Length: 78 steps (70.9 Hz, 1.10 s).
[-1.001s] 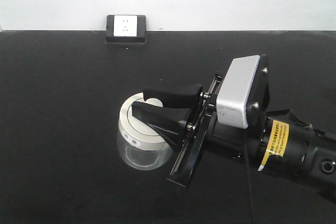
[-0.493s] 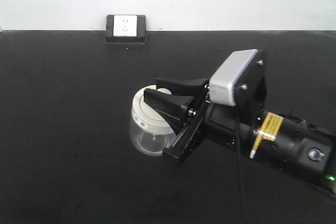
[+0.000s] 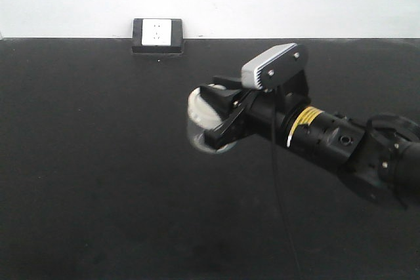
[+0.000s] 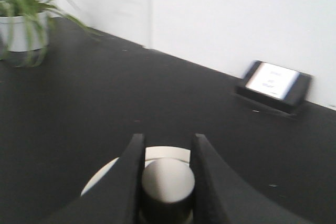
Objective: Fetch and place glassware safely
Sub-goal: 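Lower the jar with the right gripper toward the countertop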
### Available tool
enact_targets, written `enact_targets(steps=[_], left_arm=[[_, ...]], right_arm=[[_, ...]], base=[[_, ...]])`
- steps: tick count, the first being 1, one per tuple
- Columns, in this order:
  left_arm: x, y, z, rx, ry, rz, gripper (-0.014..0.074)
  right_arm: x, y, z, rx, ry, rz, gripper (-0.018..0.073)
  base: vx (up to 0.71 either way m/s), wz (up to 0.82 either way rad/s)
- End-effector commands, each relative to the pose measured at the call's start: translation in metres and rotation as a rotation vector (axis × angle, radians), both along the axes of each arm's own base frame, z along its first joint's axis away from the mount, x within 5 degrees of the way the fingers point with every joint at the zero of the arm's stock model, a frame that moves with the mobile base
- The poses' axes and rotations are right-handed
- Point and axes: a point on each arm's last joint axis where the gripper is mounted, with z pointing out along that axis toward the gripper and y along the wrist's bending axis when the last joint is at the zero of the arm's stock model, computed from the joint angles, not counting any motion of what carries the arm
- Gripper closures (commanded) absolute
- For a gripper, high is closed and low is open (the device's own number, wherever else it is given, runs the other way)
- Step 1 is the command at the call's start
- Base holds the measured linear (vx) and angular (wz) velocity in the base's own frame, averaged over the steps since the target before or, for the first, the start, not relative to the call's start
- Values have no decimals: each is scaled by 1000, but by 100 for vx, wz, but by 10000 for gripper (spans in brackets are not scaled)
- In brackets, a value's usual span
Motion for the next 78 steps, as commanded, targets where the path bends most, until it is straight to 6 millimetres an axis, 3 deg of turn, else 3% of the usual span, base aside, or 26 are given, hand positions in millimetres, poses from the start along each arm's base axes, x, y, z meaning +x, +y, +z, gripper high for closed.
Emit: enact_targets(steps=[1, 15, 33, 52, 78], left_arm=[[0, -1, 15, -15, -86, -8, 603], [0, -1, 15, -15, -86, -8, 603], [0, -1, 15, -15, -86, -8, 603], [0, -1, 15, -15, -86, -8, 603], [0, -1, 15, -15, -86, -8, 603]], right_arm=[[15, -15, 25, 108, -128, -17, 560], [37, -35, 4, 99, -208, 55, 560], [57, -53, -43, 182, -187, 162, 560], [63, -50, -79, 68, -188, 183, 560], [67, -49, -102, 17, -177, 184, 560]], base=[[0, 0], [0, 0], [0, 0], [0, 0], [0, 0]])
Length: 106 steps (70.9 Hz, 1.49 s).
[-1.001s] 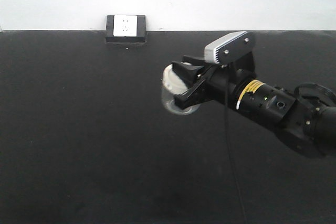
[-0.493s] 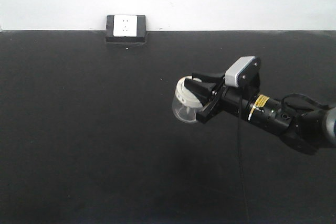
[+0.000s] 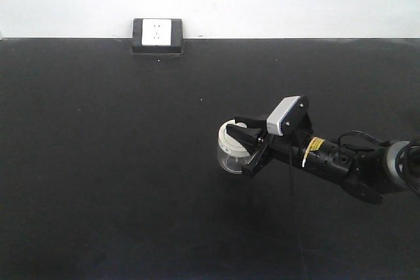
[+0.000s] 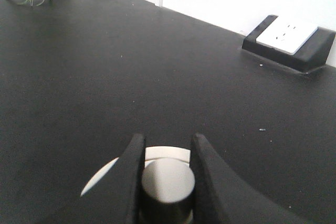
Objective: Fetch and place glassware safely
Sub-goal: 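Lower the jar with the right gripper toward the countertop, then set the jar down upright and open the right gripper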
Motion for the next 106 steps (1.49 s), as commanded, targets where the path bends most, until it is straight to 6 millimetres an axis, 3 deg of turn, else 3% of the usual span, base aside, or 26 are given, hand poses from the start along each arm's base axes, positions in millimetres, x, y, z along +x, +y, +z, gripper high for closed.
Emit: enact_targets(steps=[1, 25, 35, 47, 64, 73, 88, 106], left_arm=[[0, -1, 15, -15, -86, -8, 603], [0, -1, 15, -15, -86, -8, 603], [0, -1, 15, -15, -86, -8, 603], [0, -1, 15, -15, -86, -8, 603], [0, -1, 15, -15, -86, -8, 603], [0, -1, 15, -15, -86, -8, 603], [0, -1, 15, -15, -86, -8, 603], [0, -1, 15, -15, -86, -8, 603]], right_arm=[[4, 1, 31, 90, -148, 13, 560], [9, -2, 23, 89, -149, -40, 557], [10, -2, 23, 96, -145, -51, 510], [10, -2, 23, 96, -146, -49, 336], [10, -2, 23, 102, -143, -49, -57], [9, -2, 26, 110, -140, -56, -154], [6, -5, 50, 126, -133, -81, -130], [-3, -14, 96, 114, -36, -195, 13]], base=[[0, 0], [0, 0], [0, 0], [0, 0], [0, 0], [0, 0], [0, 0], [0, 0]])
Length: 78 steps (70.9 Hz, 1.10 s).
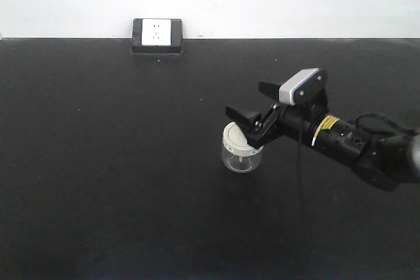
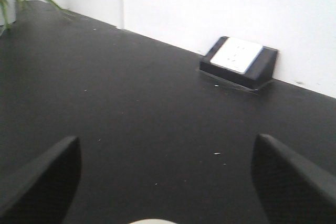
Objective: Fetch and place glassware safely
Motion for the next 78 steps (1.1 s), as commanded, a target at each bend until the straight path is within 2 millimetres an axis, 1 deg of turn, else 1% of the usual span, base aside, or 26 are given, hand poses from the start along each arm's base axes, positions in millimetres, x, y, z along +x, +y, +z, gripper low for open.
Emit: enact_targets(steps=[1, 2, 5, 9, 13, 14, 15, 17, 18, 19, 20, 21, 25, 33, 43, 52, 65, 74, 76, 78], left_arm=[[0, -1, 15, -15, -86, -8, 603], [0, -1, 15, -15, -86, -8, 603], [0, -1, 15, -15, -86, -8, 603], [0, -1, 15, -15, -86, -8, 603], [0, -1, 15, -15, -86, -8, 603], [0, -1, 15, -15, -86, -8, 603], [0, -1, 15, -15, -86, -8, 603], [0, -1, 15, -15, -86, -8, 603], [0, -1, 15, -15, -86, -8, 603], [0, -1, 15, -15, -86, -8, 603], [0, -1, 15, -15, -86, -8, 603], [0, -1, 15, -15, -86, -8, 603], [0, -1, 15, -15, -86, -8, 603], [0, -1, 15, -15, -86, -8, 603], [0, -1, 15, -15, -86, -8, 603], [0, -1, 15, -15, -86, -8, 603], [0, -1, 15, -15, -86, -8, 603], [0, -1, 15, -15, -86, -8, 603], [0, -1, 15, -15, -86, -8, 603], [0, -1, 15, -15, -86, -8, 603]], right_arm=[[-5, -5, 44, 67, -41, -53, 27], [-6, -6, 48, 70, -40, -61, 48], [-8, -8, 54, 69, -18, -88, 92], [-12, -12, 65, 69, -3, -122, 188], [-16, -16, 74, 56, 10, -161, 312], [-17, -17, 75, 52, 18, -172, 329], [-18, -18, 79, 50, 17, -182, 382], [-21, -20, 83, 43, 23, -201, 456], [-21, -21, 83, 40, 29, -211, 475], [-22, -22, 85, 37, 32, -220, 513], [-24, -23, 89, 37, 31, -229, 568], [-25, -24, 91, 37, 35, -239, 575], [-29, -28, 98, 38, 46, -275, 571], [-40, -34, 106, 44, 56, -322, 568], [-58, -40, 106, 57, 60, -359, 567], [-78, -47, 105, 75, 44, -401, 565], [-108, -58, 109, 77, -13, -469, 564], [-134, -67, 110, 73, -13, -521, 563], [-137, -68, 110, 67, -10, -527, 563], [-145, -70, 111, 62, -18, -532, 563]], base=[[0, 0], [0, 0], [0, 0], [0, 0], [0, 0], [0, 0], [0, 0], [0, 0], [0, 0], [0, 0], [0, 0], [0, 0], [0, 0], [0, 0], [0, 0], [0, 0], [0, 0], [0, 0], [0, 0], [0, 0]])
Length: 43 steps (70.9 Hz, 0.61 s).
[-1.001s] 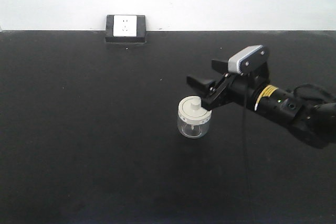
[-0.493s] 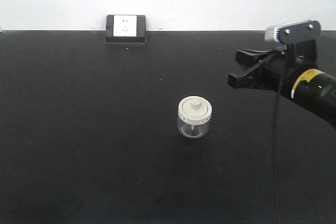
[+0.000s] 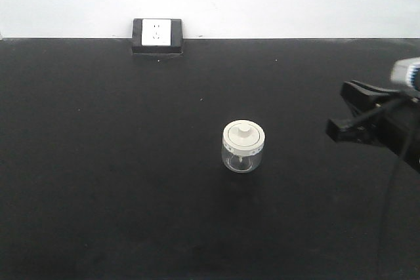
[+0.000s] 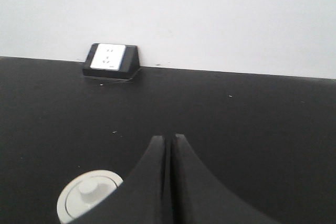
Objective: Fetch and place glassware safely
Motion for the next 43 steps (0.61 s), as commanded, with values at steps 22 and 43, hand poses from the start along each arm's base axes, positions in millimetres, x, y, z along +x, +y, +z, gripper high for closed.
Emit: enact_targets(steps=[22, 43], left_arm=[[0, -1, 15, -15, -86, -8, 603], [0, -1, 15, -15, -86, -8, 603]], right_arm=[[-81, -20, 11, -7, -125, -58, 563], [-124, -30, -5, -10, -150, -97, 563]], base=[[0, 0], [0, 0]])
